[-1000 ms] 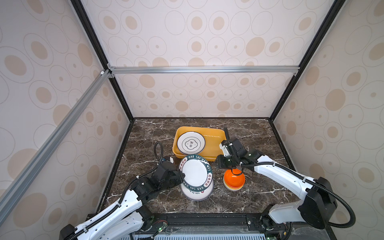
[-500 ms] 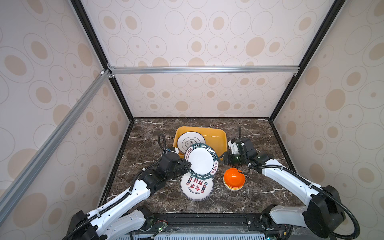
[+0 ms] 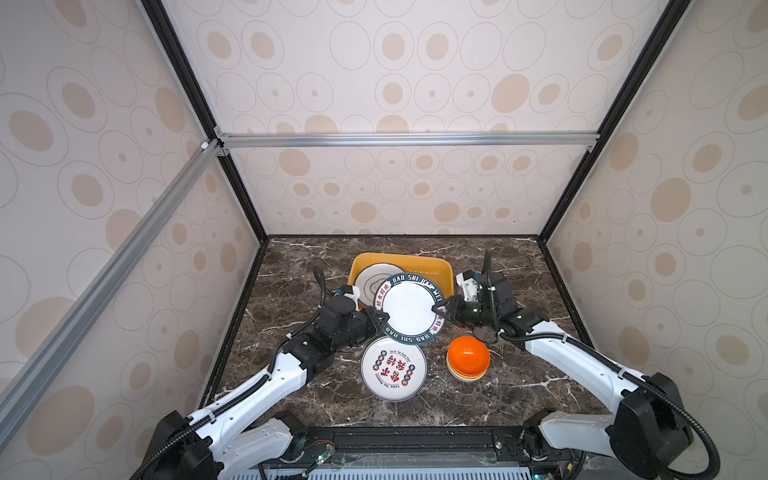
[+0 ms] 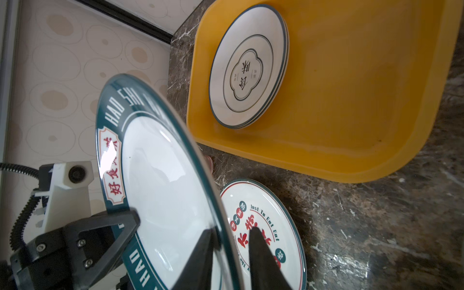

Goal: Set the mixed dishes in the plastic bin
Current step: 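Carry the green-rimmed plate toward the bin with the right gripper while the left releases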

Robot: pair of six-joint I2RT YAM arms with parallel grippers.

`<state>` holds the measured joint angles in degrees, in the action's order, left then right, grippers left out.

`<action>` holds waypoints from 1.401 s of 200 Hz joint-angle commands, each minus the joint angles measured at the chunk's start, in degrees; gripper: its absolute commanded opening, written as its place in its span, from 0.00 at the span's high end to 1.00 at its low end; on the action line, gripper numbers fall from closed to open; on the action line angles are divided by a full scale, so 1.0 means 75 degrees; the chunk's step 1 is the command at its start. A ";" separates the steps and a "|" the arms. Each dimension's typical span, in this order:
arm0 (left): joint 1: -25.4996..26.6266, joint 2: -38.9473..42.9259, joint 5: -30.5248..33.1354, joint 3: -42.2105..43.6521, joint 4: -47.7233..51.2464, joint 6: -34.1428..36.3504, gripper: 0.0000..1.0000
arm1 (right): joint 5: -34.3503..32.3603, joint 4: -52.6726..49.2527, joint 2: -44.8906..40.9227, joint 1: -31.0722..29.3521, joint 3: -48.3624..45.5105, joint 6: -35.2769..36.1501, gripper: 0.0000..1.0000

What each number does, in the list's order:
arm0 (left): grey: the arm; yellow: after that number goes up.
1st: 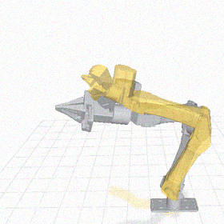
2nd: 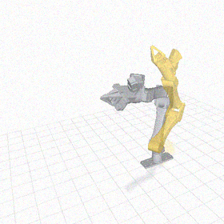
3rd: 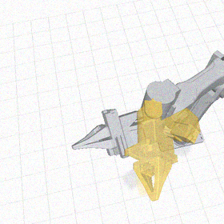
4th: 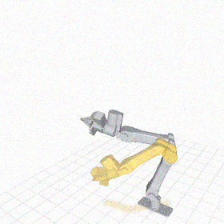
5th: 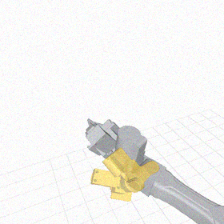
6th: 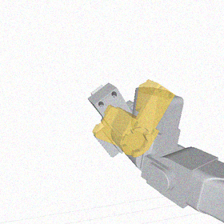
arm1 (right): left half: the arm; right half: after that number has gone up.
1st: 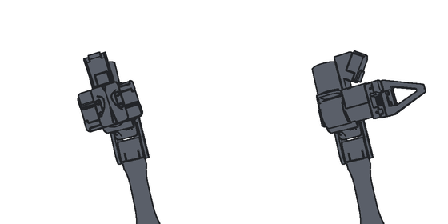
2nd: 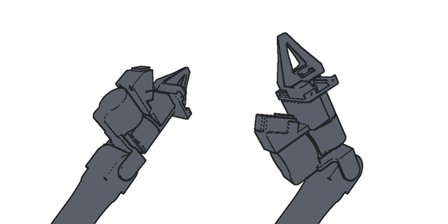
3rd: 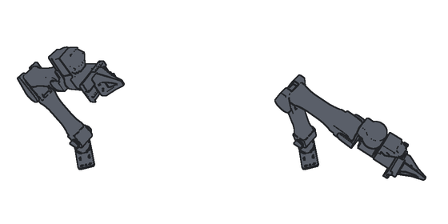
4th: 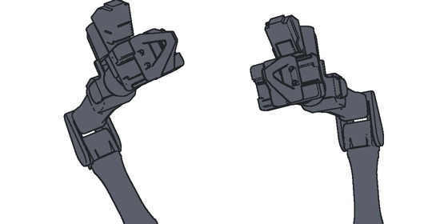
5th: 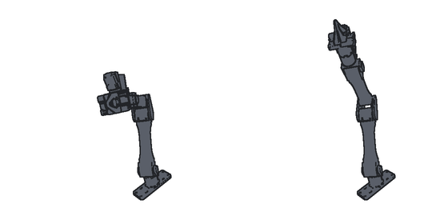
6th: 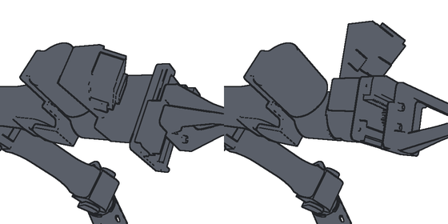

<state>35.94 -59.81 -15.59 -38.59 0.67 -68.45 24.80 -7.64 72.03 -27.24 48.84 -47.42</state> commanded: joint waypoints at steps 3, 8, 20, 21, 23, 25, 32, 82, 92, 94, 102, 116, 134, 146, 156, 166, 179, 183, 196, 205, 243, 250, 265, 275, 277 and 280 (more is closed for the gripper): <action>-0.0107 0.0089 -0.0442 -0.0109 -0.1208 -0.0372 1.00 | 0.0086 0.0265 -0.0164 0.0062 -0.0137 -0.0126 0.84; -0.0135 0.0088 -0.0455 -0.0099 -0.1225 -0.0395 0.99 | 0.0092 0.0293 -0.0162 0.0067 -0.0137 -0.0123 0.87; -0.0189 0.0093 -0.0477 -0.0079 -0.1263 -0.0418 0.96 | 0.0118 0.0335 -0.0167 0.0079 -0.0114 -0.0117 0.93; -0.0188 0.0096 -0.0476 -0.0074 -0.1268 -0.0421 0.96 | 0.0123 0.0337 -0.0163 0.0080 -0.0108 -0.0120 0.93; -0.0190 0.0099 -0.0493 -0.0068 -0.1292 -0.0430 0.95 | 0.0126 0.0344 -0.0160 0.0081 -0.0103 -0.0122 0.94; -0.0200 0.0100 -0.0492 -0.0060 -0.1301 -0.0435 0.94 | 0.0127 0.0358 -0.0159 0.0091 -0.0102 -0.0108 0.95; -0.0230 0.0098 -0.0510 -0.0035 -0.1329 -0.0458 0.91 | 0.0132 0.0374 -0.0161 0.0089 -0.0074 -0.0105 0.97; -0.0544 0.0297 -0.0424 0.0010 -0.0985 -0.0362 0.58 | -0.0094 0.0281 0.0081 0.0145 0.0363 0.0012 1.00; -0.0610 0.0414 -0.0356 0.0039 -0.0852 -0.0304 0.57 | -0.0152 0.0252 0.0172 0.0160 0.0482 0.0030 1.00; -0.0618 0.0439 -0.0334 0.0045 -0.0819 -0.0292 0.57 | -0.0162 0.0241 0.0200 0.0169 0.0498 0.0038 1.00; -0.0664 0.0533 -0.0246 0.0062 -0.0678 -0.0223 0.56 | -0.0216 0.0196 0.0298 0.0181 0.0604 0.0053 1.00; -0.0725 0.0702 -0.0059 0.0041 -0.0302 -0.0085 0.52 | -0.0291 0.0134 0.0525 0.0217 0.0804 0.0084 1.00; -0.0773 0.0897 0.0128 0.0018 0.0025 0.0059 0.52 | -0.0352 0.0140 0.0868 0.0244 0.1038 0.0103 1.00; -0.0798 0.1021 0.0201 0.0006 0.0202 0.0134 0.51 | -0.0362 0.0087 0.1153 0.0263 0.1245 0.0117 1.00; -0.0809 0.1105 0.0290 -0.0021 0.0389 0.0226 0.51 | -0.0344 0.0049 0.1400 0.0298 0.1429 0.0140 1.00; -0.0811 0.1184 0.0405 -0.0062 0.0599 0.0324 0.51 | -0.0371 0.0043 0.1666 0.0314 0.1607 0.0124 1.00; -0.0810 0.1298 0.0544 -0.0108 0.0864 0.0444 0.51 | -0.0336 0.0118 0.1997 0.0332 0.1813 0.0098 1.00; -0.0814 0.1322 0.0580 -0.0126 0.0946 0.0474 0.51 | -0.0341 0.0136 0.2098 0.0328 0.1877 0.0097 1.00; -0.0811 0.1441 0.0671 -0.0131 0.1136 0.0547 0.51 | -0.0364 0.0206 0.2431 0.0351 0.2082 0.0042 1.00; -0.0800 0.1508 0.0724 -0.0118 0.1216 0.0571 0.51 | -0.0383 0.0239 0.2681 0.0346 0.2234 0.0030 1.00; -0.0814 0.1694 0.0784 0.0022 0.1386 0.0548 0.50 | -0.0412 0.0387 0.3605 0.0363 0.2784 -0.0103 1.00; -0.0806 0.1707 0.0790 0.0047 0.1400 0.0537 0.50 | -0.0416 0.0434 0.3742 0.0363 0.2875 -0.0143 1.00; -0.0811 0.1743 0.0801 0.0092 0.1437 0.0524 0.50 | -0.0426 0.0511 0.4038 0.0368 0.3069 -0.0204 1.00; -0.0811 0.1765 0.0829 0.0106 0.1457 0.0513 0.50 | -0.0450 0.0555 0.4224 0.0359 0.3184 -0.0227 1.00; -0.0818 0.1764 0.0817 0.0118 0.1455 0.0513 0.50 | -0.0454 0.0560 0.4245 0.0359 0.3204 -0.0231 1.00; -0.0817 0.1773 0.0829 0.0122 0.1463 0.0513 0.50 | -0.0467 0.0580 0.4307 0.0363 0.3237 -0.0249 1.00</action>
<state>30.22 -47.51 -10.68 -37.52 10.02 -65.67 20.97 -6.98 102.15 -24.73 69.78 -47.57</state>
